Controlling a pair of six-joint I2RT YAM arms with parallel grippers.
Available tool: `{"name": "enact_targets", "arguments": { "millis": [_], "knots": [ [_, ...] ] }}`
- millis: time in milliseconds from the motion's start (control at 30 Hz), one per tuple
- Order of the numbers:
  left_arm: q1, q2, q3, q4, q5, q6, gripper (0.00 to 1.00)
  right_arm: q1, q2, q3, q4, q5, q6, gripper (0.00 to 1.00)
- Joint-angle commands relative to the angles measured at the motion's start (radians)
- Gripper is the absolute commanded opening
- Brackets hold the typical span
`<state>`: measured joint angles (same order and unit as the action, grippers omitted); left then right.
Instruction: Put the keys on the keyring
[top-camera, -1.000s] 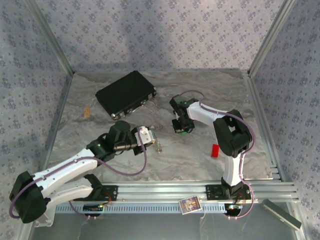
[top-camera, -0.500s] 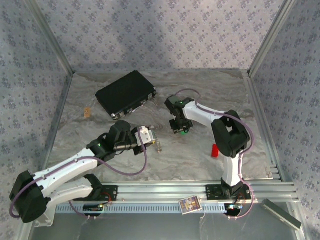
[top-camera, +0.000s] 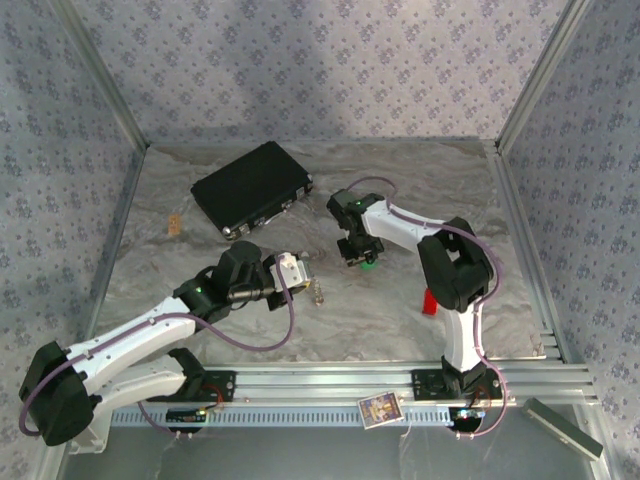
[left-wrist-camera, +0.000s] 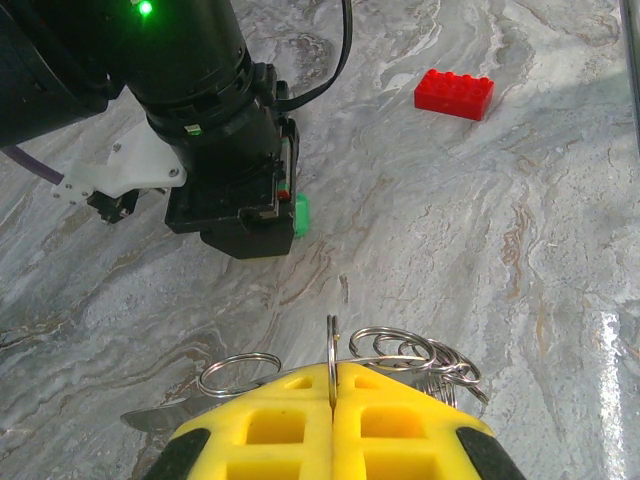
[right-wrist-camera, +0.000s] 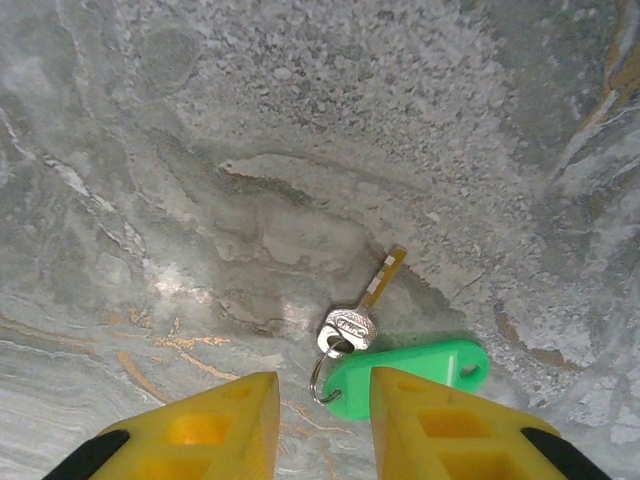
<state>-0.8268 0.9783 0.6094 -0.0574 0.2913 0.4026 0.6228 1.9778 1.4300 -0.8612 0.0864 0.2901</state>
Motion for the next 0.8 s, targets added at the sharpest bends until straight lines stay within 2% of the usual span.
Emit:
{"name": "enact_targets", "arguments": {
  "millis": [0, 767],
  "knots": [
    [-0.007, -0.004, 0.039, 0.002, 0.025, 0.012, 0.0, 0.004, 0.031, 0.027, -0.05, 0.008, -0.011, 0.3],
    [-0.009, -0.003, 0.041, 0.0, 0.026, 0.012, 0.0, 0.0, 0.032, 0.036, -0.061, 0.043, -0.006, 0.09]
  ]
}}
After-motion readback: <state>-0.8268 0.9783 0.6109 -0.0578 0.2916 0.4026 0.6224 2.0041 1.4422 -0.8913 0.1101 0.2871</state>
